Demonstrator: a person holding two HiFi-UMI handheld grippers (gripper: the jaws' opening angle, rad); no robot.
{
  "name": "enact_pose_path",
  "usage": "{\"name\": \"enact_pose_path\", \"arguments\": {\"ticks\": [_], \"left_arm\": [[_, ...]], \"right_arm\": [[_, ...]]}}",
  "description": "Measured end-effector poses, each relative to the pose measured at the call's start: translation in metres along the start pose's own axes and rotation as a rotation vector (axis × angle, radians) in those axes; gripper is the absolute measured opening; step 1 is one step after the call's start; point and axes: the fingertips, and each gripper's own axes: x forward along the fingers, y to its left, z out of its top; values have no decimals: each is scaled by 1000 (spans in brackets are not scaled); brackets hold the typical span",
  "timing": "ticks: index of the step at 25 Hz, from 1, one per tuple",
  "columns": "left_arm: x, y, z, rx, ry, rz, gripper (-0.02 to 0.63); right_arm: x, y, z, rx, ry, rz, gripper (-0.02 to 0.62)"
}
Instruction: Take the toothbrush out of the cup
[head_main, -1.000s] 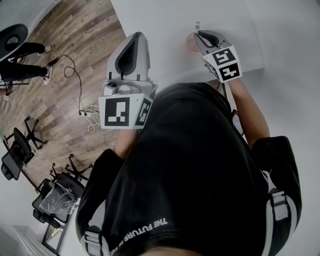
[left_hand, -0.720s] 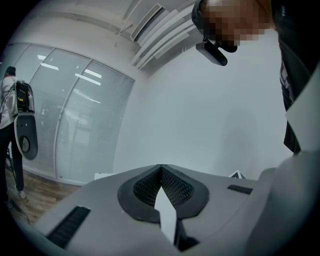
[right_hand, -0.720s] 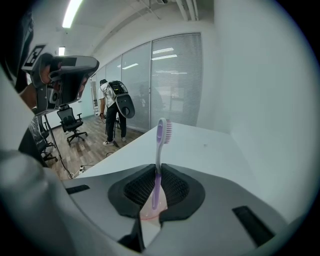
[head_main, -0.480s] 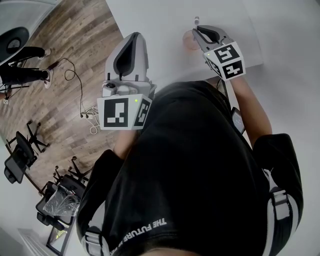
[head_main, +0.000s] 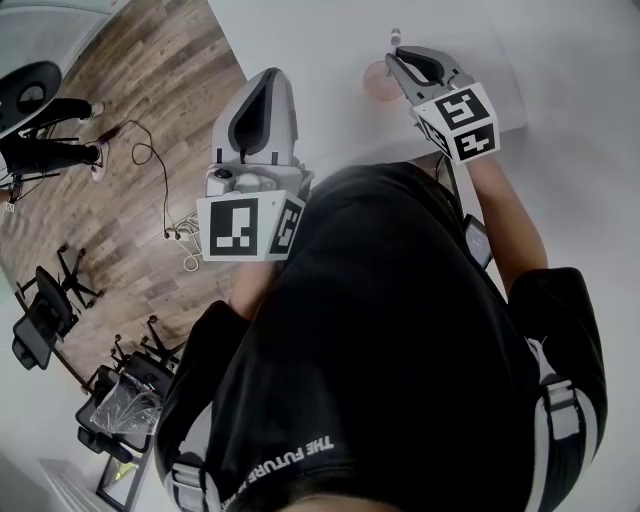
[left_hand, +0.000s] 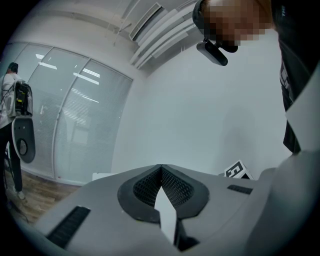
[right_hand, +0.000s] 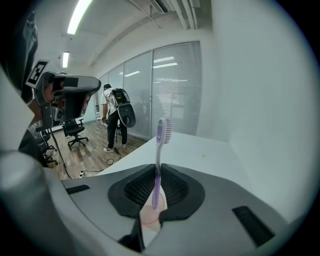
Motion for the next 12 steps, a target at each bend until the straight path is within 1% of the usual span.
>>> {"name": "enact_pose_path", "arguments": {"ticks": [12], "left_arm": [[0, -2, -2, 1, 4, -6, 20]], "right_arm": [[-17, 1, 29, 0, -63, 3, 48]]}}
